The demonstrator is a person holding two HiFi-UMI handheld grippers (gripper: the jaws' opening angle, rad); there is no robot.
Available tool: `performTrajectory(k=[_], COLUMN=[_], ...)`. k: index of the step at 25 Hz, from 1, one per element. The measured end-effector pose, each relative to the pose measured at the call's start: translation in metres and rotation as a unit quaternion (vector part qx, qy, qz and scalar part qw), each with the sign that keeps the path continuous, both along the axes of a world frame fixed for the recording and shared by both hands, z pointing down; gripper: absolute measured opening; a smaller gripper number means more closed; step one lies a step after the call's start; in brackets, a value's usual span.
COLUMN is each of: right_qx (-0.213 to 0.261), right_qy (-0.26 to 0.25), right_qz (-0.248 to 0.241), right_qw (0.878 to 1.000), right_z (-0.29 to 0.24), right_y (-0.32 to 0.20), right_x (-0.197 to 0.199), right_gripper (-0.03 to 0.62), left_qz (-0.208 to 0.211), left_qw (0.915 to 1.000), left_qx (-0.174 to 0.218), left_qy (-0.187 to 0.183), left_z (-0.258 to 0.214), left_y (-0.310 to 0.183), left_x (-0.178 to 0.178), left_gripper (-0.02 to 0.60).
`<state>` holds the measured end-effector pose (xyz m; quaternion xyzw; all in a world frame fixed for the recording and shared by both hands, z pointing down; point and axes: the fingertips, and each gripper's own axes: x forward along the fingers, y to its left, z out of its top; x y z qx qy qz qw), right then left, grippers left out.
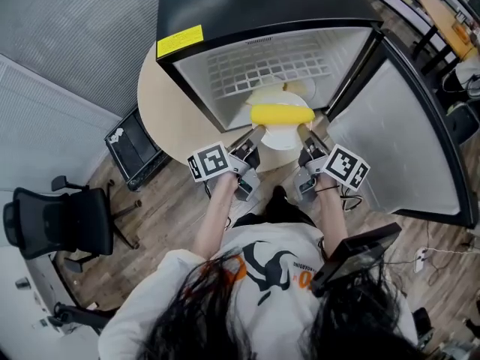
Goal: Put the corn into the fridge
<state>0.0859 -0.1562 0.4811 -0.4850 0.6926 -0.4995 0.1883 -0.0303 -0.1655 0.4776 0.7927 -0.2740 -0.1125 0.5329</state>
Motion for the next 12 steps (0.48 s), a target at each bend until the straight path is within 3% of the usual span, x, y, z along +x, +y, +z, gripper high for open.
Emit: performTrajectory(k=[12], right_qx=[0.009], right_qy=[0.001], right_qz=[-0.021], right_qw=[1.000], right_z=[-0.010], right_y=[-0.065], right_x=[0.013], right_gripper=[0.043], left_qz=[-0.024], left_qw=[0.9997], left_qx=[-0.002], left_qy=[0.008], left_z=[-0.007], left_y=[-0.059], left_x=[0.012], left_gripper=[0.028])
